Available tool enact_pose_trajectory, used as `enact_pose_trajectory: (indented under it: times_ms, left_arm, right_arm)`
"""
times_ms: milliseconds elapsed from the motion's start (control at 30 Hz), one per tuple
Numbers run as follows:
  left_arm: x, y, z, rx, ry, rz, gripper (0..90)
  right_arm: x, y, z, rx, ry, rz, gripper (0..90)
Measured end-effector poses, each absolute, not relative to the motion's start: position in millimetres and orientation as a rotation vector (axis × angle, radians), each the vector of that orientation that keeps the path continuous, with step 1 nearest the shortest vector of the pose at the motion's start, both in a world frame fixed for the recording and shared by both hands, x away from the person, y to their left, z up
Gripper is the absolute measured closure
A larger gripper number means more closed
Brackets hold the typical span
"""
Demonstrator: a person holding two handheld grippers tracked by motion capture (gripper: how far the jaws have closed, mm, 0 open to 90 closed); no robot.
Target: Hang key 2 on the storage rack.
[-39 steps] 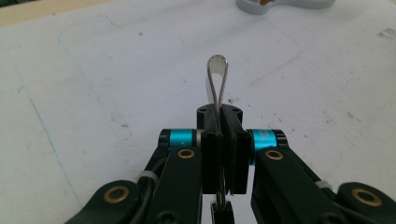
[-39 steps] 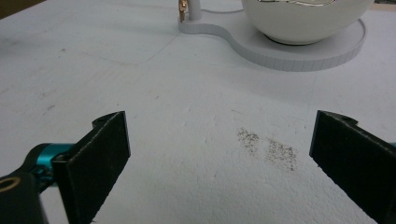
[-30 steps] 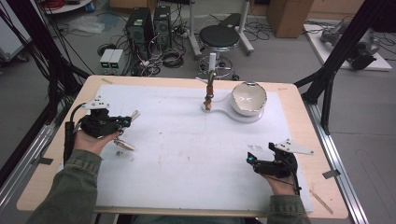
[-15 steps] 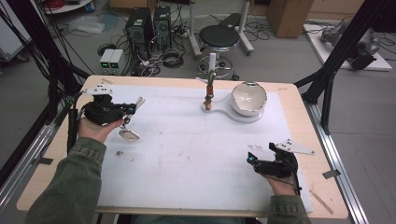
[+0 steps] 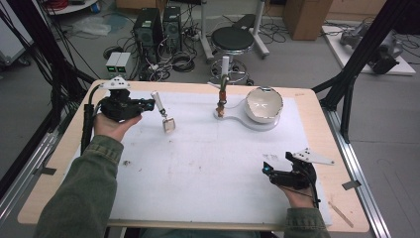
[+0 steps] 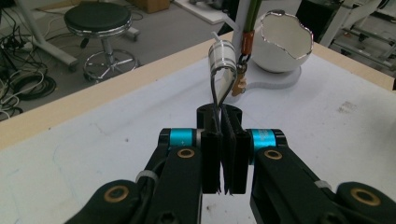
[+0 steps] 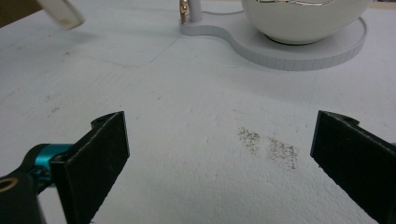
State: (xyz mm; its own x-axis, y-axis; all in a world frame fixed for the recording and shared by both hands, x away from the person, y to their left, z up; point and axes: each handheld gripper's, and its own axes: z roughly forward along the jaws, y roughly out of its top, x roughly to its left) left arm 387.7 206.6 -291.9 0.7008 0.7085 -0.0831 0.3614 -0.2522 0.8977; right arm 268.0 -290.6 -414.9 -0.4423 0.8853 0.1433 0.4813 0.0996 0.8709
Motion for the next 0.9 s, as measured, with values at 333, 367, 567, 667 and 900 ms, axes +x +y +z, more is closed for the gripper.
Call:
enact_pose_trajectory:
  times_ms: [333, 367, 567, 667, 900]
  left_arm:
    - [398.8, 187.4, -273.4, 1.835, 0.786, 0.426, 86.8]
    - [400.2, 185.8, -271.7, 1.830, 0.783, 0.425, 86.8]
    - [412.6, 175.7, -262.7, 1.803, 0.765, 0.409, 86.8]
    - [419.0, 170.0, -258.2, 1.799, 0.755, 0.408, 86.8]
    - [430.2, 160.6, -247.3, 1.784, 0.737, 0.404, 86.8]
  right_arm:
    - [267.2, -292.2, -414.8, 1.330, 1.960, 1.301, 3.3]
    - [267.0, -292.4, -414.9, 1.333, 1.960, 1.303, 3.4]
    - [267.0, -293.0, -414.9, 1.336, 1.958, 1.303, 3.3]
    - [267.0, -293.1, -414.9, 1.339, 1.955, 1.307, 3.4]
    - [266.7, -295.0, -415.4, 1.343, 1.952, 1.310, 3.3]
